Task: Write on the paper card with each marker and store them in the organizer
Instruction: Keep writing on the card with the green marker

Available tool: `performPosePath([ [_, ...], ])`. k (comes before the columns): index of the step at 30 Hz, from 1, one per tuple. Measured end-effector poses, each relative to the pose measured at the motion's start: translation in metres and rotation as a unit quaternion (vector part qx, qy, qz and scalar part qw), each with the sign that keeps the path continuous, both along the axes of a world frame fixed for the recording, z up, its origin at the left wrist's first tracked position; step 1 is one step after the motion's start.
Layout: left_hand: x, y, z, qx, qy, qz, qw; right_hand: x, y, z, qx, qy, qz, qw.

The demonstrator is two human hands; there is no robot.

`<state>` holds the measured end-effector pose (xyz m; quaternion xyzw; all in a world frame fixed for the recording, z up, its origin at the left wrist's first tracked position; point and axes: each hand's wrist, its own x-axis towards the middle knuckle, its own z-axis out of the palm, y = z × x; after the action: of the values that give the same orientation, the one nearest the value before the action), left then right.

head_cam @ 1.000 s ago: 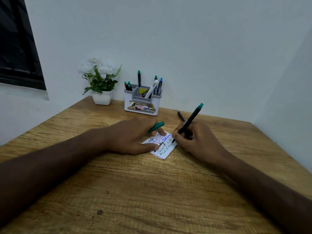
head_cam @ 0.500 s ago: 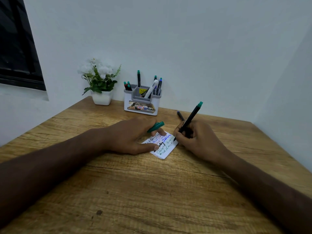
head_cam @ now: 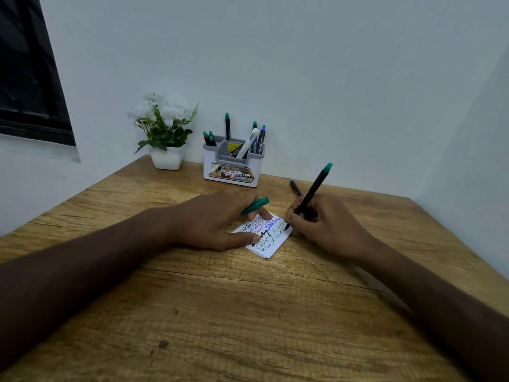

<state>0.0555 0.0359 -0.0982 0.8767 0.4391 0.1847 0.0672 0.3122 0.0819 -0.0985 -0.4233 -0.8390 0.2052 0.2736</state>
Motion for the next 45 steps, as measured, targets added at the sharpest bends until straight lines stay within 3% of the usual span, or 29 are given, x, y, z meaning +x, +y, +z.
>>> performPosePath([
  [4,0.000,0.000,0.001,0.003,-0.003,-0.002,1.000,0.002,0.001,-0.003,0.018,0.021,-0.007,1.000],
  [7,0.000,0.001,0.000,0.002,0.004,0.000,1.000,0.003,0.002,-0.001,-0.039,0.042,-0.008,0.998],
  [14,-0.002,0.002,-0.001,-0.001,0.014,-0.001,1.000,0.004,0.002,0.000,-0.065,0.061,-0.026,0.996],
  [19,-0.003,0.002,-0.002,-0.004,0.027,0.008,1.000,0.002,-0.006,0.007,0.008,-0.001,-0.054,0.998],
  [21,-0.004,0.004,-0.002,-0.013,0.035,0.020,0.999,0.004,-0.008,0.005,0.040,0.045,-0.080,0.995],
  [23,-0.003,0.003,-0.003,-0.013,0.050,0.028,0.998,0.007,-0.008,0.004,0.018,0.148,-0.084,0.985],
  [26,-0.002,0.001,-0.003,-0.002,0.050,0.034,0.998,0.004,-0.013,0.007,-0.120,0.331,-0.023,0.936],
  [28,-0.001,0.000,-0.003,0.004,0.039,0.037,0.999,-0.001,-0.018,0.009,-0.202,0.392,0.019,0.898],
  [39,0.001,0.002,-0.005,0.010,0.058,0.049,0.997,-0.004,-0.028,0.004,-0.202,0.363,0.049,0.908],
  [45,0.001,0.001,-0.004,0.020,0.085,0.044,0.995,-0.004,-0.025,0.000,-0.179,0.238,0.004,0.955],
])
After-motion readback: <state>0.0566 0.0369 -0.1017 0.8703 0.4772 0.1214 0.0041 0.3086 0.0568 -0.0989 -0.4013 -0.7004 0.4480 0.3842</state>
